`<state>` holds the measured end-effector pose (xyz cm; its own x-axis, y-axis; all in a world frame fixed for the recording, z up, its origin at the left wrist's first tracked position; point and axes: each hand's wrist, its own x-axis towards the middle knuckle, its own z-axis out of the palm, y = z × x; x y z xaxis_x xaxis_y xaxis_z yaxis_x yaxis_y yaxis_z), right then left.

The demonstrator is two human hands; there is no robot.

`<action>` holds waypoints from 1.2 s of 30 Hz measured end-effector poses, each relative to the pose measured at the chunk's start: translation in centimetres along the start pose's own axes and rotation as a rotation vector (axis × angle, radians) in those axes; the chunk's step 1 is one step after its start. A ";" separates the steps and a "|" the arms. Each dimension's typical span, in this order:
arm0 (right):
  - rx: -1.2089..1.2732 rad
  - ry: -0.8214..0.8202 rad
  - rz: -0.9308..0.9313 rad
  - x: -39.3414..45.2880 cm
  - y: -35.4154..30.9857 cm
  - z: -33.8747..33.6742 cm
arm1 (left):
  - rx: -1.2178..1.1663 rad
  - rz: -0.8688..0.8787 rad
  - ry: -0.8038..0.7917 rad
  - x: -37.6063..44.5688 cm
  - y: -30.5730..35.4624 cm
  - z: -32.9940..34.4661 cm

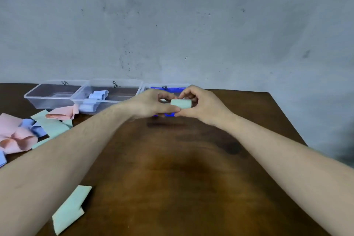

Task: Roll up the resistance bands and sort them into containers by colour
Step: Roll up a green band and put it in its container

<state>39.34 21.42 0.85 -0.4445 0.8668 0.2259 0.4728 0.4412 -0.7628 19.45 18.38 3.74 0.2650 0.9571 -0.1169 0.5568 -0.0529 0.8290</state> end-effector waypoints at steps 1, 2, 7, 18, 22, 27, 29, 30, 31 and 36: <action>0.005 -0.006 0.001 0.7 0.2 0.0 | 0.060 -0.002 0.010 0.6 -0.1 -0.7; 0.009 -0.009 0.004 1.4 0.2 0.0 | 0.115 0.001 0.027 1.2 -0.3 -1.2; 0.076 0.009 0.036 5.1 0.8 0.0 | 0.159 0.060 0.107 4.5 -2.4 -3.5; -0.178 -0.154 0.191 13.1 2.3 0.4 | 0.404 0.209 0.042 11.9 -5.7 -8.3; -0.257 -0.174 0.265 15.0 2.7 0.8 | 0.442 0.231 0.045 13.6 -6.5 -8.7; -0.340 -0.247 0.327 16.4 3.2 1.5 | 0.493 0.186 0.000 14.5 -7.9 -8.5; -0.395 -0.286 0.350 16.7 3.5 1.9 | 0.545 0.149 -0.013 14.6 -8.7 -8.3; -0.418 -0.298 0.365 16.8 3.7 2.1 | 0.603 0.154 0.015 14.7 -9.1 -8.2; -0.436 -0.306 0.382 16.9 4.0 2.3 | 0.683 0.171 0.056 14.8 -9.5 -8.2; -0.507 -0.364 0.429 17.1 4.9 3.5 | 0.981 0.248 0.107 14.7 -10.9 -8.3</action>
<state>31.43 37.58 -1.19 -0.3239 0.8941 -0.3092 0.9140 0.2113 -0.3465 10.76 35.41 -2.44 0.4158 0.9052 0.0873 0.9086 -0.4177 0.0034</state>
